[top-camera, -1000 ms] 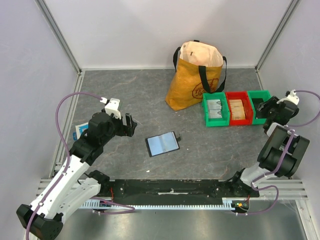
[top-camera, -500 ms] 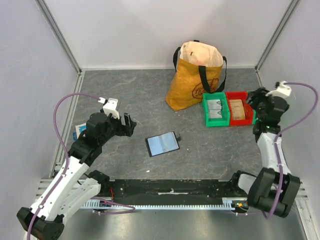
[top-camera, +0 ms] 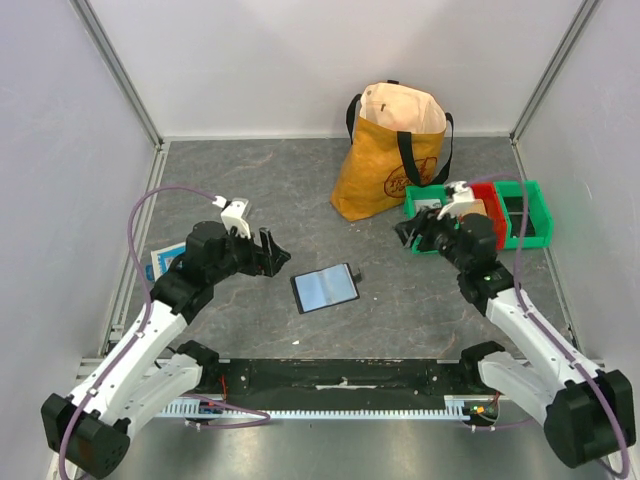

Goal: Take the credit cards out of the card holder
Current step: Remove the credit card from the card holder.

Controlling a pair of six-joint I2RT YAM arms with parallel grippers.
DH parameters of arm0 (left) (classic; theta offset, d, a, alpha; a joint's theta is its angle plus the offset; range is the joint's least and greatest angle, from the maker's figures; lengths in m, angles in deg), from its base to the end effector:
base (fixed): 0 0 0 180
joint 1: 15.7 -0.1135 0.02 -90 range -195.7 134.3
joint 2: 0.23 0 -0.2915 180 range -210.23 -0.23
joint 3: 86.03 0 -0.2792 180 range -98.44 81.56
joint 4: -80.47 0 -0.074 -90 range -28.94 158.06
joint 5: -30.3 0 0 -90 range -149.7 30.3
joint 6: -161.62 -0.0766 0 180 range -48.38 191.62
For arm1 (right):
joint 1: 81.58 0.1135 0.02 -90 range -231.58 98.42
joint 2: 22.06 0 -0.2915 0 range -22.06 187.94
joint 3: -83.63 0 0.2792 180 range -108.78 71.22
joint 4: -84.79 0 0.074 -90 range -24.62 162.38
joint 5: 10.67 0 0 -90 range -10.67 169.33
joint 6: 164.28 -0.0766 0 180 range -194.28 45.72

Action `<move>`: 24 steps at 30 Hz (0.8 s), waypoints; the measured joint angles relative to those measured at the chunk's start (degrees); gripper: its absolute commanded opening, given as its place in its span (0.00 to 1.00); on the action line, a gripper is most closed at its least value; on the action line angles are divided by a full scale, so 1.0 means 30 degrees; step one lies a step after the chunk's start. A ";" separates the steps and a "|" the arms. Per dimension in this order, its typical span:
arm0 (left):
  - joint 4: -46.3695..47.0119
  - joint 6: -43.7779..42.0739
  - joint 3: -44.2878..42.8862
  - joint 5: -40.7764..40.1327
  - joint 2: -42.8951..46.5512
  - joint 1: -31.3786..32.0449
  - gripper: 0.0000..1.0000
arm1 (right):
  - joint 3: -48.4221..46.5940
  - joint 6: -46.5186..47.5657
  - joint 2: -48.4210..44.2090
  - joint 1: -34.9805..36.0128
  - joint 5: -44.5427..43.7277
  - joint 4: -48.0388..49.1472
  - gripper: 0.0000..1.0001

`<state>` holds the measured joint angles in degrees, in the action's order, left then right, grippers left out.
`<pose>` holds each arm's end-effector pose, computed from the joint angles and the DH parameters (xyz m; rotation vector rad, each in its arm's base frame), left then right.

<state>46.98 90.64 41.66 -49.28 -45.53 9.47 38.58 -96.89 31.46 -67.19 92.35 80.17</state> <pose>0.1984 -0.1085 0.2882 0.2296 2.0781 -0.6624 0.2549 0.0832 0.2731 -0.0344 1.8428 0.6612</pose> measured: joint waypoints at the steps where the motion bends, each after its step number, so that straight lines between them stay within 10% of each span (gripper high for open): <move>1: 0.0197 0.0357 0.0117 0.0240 -0.0153 0.0015 0.84 | 0.0131 -0.0153 -0.0029 0.0911 -0.0087 0.0007 0.65; 11: 0.3577 0.3956 0.2346 0.1027 -0.1719 0.1545 0.73 | 0.0699 -0.1690 0.3060 0.8306 -0.1814 0.1158 0.66; 24: 0.6696 0.5377 0.3257 0.0714 -0.5705 0.3206 0.70 | 0.0109 -0.2586 0.8910 1.0258 -0.3402 0.2040 0.58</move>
<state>67.07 106.77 51.43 -47.14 -62.64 19.09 38.90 -104.65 58.19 -36.41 82.14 86.29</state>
